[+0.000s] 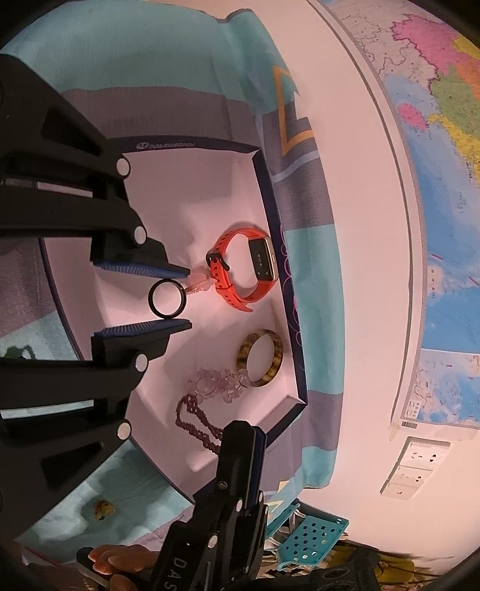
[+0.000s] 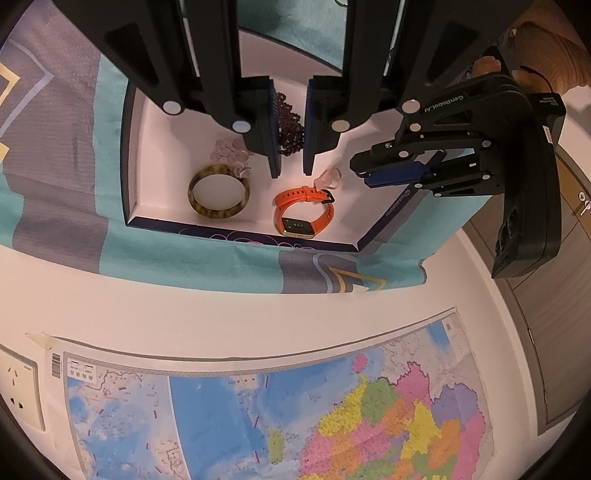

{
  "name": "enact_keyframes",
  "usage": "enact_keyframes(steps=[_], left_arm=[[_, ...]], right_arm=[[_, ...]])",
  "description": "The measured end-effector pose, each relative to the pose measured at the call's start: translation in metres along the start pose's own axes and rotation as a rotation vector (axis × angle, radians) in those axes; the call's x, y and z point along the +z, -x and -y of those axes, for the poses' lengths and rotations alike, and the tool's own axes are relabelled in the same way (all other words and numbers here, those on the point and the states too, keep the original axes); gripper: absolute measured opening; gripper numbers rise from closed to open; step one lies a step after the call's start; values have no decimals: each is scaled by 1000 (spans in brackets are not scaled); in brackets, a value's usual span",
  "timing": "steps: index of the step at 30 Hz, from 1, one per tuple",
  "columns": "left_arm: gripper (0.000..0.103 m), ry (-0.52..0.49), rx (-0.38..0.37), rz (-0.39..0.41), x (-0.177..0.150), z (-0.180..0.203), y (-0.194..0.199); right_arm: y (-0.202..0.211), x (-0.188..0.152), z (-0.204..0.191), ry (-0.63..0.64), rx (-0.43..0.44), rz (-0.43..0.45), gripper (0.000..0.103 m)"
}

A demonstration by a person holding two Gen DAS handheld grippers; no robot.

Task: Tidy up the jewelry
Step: 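Lower and open the left tool below the smartwatch while the right tool releases the beaded bracelet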

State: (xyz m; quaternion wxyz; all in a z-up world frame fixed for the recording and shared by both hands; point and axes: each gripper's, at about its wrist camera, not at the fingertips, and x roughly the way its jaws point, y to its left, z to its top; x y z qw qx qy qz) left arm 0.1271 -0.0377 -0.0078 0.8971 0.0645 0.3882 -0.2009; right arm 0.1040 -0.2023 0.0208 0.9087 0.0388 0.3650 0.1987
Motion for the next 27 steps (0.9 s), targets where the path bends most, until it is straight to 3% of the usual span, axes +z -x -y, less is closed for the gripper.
enact_keyframes(steps=[27], left_arm=[[23, 31, 18, -59, 1, -5, -30]], right_arm=[[-26, 5, 7, -16, -6, -43, 10]])
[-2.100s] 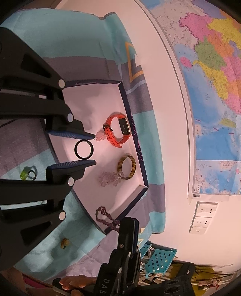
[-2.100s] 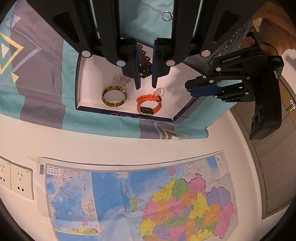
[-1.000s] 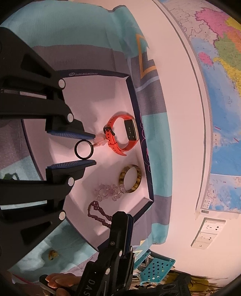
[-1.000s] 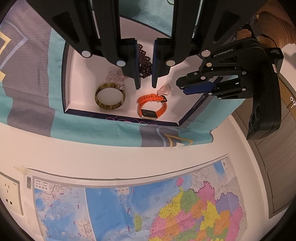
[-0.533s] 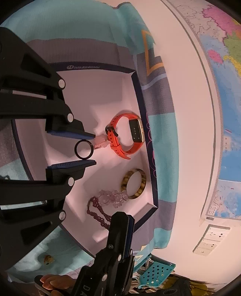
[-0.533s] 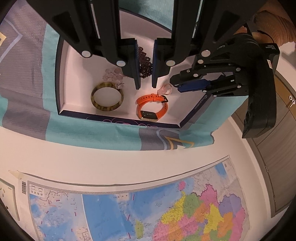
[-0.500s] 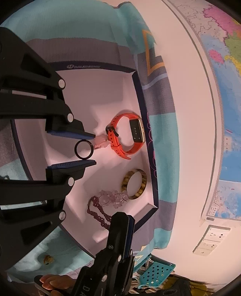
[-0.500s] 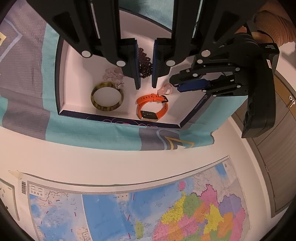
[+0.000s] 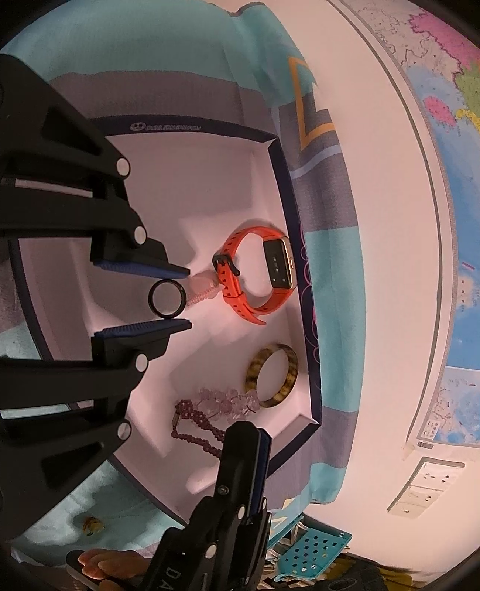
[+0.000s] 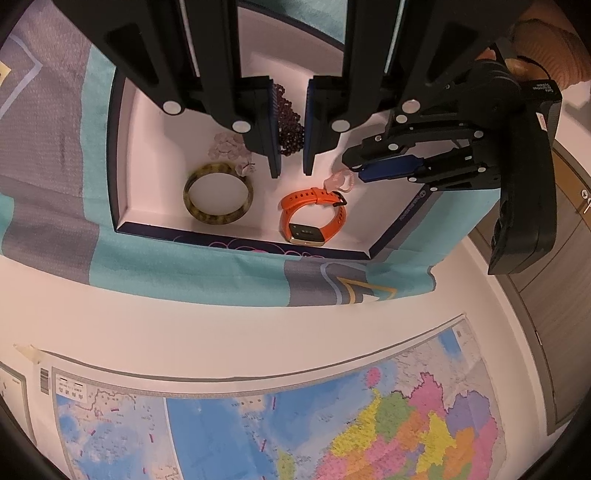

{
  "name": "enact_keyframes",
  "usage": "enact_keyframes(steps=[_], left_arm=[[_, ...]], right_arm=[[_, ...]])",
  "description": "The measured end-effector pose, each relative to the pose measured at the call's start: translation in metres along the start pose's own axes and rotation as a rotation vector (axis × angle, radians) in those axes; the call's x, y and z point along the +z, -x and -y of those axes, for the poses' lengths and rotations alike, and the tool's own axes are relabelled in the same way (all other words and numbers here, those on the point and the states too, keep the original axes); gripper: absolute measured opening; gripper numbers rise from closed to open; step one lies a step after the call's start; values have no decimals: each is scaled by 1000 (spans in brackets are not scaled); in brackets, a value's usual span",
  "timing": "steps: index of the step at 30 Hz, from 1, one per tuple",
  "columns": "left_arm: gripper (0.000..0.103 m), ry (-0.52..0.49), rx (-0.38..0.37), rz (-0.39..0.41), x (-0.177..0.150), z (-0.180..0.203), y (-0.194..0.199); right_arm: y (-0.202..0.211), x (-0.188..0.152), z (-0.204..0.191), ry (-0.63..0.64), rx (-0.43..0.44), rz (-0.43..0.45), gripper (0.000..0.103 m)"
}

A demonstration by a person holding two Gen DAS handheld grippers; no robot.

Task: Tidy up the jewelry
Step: 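Lower and open the left tool below the smartwatch while the right tool releases the beaded bracelet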

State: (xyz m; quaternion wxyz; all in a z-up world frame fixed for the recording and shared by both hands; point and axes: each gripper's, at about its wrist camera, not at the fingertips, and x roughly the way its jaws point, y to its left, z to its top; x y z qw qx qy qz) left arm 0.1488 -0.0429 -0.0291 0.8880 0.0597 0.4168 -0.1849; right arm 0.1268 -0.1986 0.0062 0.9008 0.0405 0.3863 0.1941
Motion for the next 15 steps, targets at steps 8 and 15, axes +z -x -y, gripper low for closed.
enact_keyframes(steps=[8, 15], left_arm=[[23, 8, 4, -16, 0, -1, -8], [23, 16, 2, -12, 0, -2, -8]], right_arm=[[-9, 0, 3, -6, -15, -17, 10], [-16, 0, 10, -30, -30, -32, 11]])
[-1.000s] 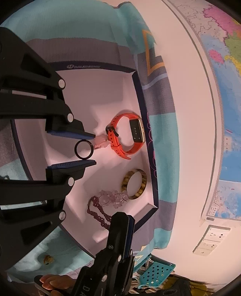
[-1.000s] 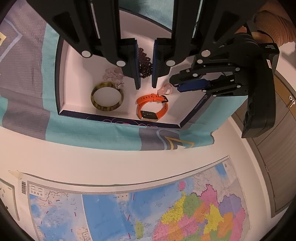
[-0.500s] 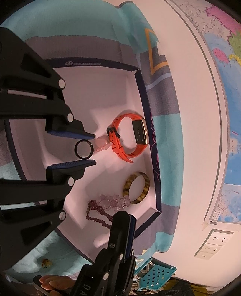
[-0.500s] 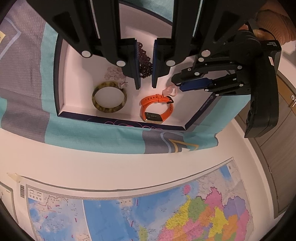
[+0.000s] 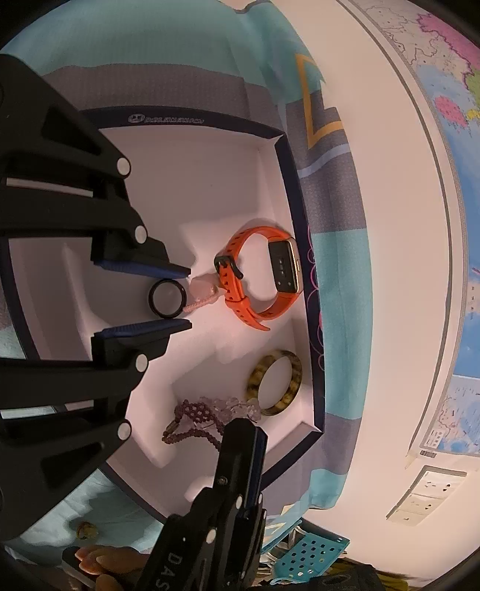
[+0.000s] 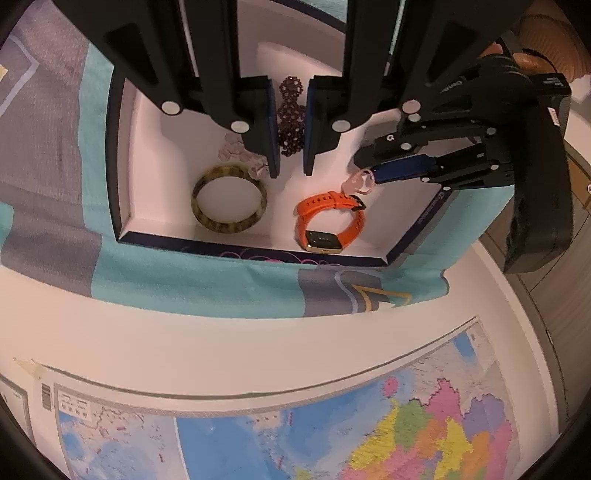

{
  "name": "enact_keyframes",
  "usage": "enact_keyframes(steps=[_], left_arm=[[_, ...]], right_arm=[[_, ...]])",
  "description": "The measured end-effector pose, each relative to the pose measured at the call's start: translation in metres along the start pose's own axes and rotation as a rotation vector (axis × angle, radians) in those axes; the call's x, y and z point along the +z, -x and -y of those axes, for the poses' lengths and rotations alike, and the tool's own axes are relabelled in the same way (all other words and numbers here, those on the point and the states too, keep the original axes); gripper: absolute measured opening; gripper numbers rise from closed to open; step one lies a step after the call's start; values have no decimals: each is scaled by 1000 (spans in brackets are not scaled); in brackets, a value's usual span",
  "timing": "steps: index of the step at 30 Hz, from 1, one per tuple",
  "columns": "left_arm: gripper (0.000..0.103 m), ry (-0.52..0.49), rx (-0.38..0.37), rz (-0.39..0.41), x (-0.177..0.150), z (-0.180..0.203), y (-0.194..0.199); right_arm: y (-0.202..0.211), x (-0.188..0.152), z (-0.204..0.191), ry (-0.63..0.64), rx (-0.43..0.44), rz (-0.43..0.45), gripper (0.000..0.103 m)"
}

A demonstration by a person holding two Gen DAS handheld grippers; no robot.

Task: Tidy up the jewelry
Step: 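Lower and open the left tool below the smartwatch while the right tool releases the beaded bracelet, then withdraw both open tools from the box toward the remaining jewelry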

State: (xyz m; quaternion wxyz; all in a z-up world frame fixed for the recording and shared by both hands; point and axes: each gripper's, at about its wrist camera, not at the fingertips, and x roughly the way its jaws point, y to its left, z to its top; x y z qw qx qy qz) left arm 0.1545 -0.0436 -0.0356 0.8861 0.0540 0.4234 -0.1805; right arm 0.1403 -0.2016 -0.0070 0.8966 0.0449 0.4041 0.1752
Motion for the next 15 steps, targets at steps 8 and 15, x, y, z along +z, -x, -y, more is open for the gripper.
enact_keyframes(steps=[8, 15], left_arm=[[34, 14, -3, 1, 0, -3, 1], [40, 12, 1, 25, 1, -3, 11]], right_arm=[[-1, -2, 3, -11, -15, -1, 13], [1, -4, 10, -29, -37, 0, 16]])
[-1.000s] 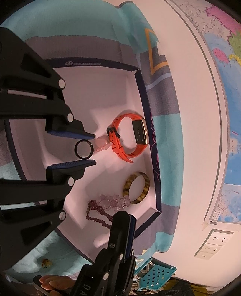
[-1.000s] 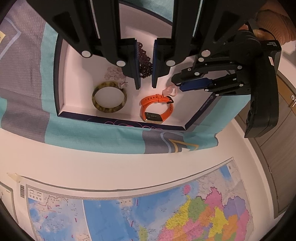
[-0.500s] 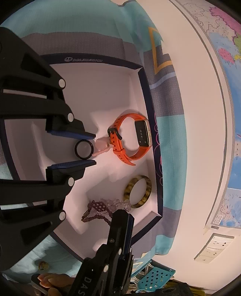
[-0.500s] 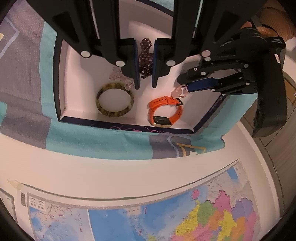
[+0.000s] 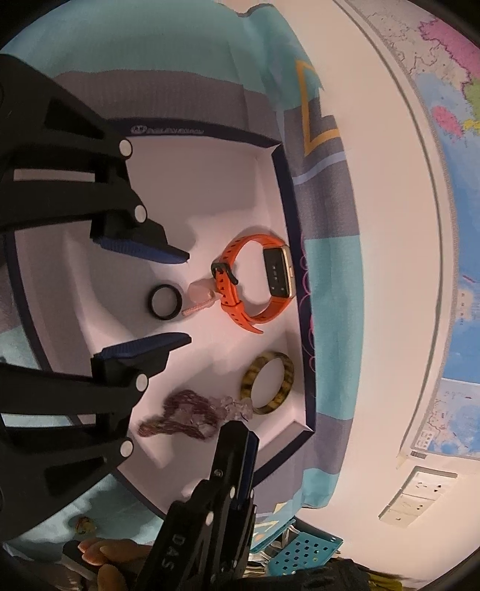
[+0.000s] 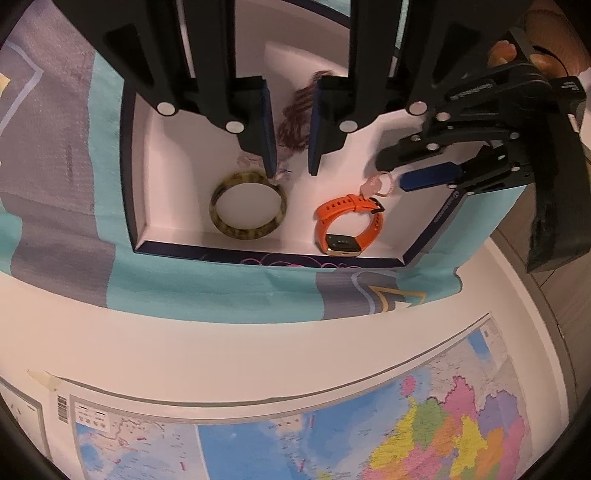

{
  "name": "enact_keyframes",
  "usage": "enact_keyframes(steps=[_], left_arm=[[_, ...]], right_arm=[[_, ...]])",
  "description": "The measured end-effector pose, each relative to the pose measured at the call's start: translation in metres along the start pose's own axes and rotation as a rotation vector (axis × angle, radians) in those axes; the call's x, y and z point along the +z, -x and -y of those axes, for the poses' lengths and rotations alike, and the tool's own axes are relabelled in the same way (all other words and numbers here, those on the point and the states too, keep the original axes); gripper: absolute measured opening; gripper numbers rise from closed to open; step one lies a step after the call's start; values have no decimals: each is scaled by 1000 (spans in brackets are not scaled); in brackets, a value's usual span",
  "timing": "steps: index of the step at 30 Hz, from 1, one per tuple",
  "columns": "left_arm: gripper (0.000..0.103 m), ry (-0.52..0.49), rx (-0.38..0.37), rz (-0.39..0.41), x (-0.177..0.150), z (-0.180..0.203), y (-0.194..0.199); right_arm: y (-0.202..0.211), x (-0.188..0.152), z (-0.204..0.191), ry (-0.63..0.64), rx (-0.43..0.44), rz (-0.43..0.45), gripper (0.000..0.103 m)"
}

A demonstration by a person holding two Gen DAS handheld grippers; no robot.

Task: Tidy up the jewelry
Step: 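Withdraw both open tools from the box toward the remaining jewelry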

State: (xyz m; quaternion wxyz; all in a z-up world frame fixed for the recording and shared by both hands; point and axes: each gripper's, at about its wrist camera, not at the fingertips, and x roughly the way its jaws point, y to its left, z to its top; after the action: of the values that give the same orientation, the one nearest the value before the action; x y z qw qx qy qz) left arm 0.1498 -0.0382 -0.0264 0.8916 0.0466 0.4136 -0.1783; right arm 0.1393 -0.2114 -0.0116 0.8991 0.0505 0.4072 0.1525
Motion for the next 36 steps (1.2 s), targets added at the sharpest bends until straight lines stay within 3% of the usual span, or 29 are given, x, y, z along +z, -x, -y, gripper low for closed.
enact_keyframes(steps=[7, 12, 20, 29, 36], left_arm=[[49, -24, -2, 56, -2, 3, 28], [59, -30, 7, 106, -11, 4, 52], [67, -26, -3, 157, -31, -1, 85], [68, -65, 7, 128, -64, 1, 95], [68, -125, -56, 120, -88, 23, 104]], right_arm=[[13, -4, 5, -12, 1, 18, 23], [29, -9, 7, -18, 14, 35, 39], [73, -32, 8, 2, 32, 70, 52], [104, -82, 10, 8, 12, 40, 52], [110, -114, -4, 34, 25, 9, 52]])
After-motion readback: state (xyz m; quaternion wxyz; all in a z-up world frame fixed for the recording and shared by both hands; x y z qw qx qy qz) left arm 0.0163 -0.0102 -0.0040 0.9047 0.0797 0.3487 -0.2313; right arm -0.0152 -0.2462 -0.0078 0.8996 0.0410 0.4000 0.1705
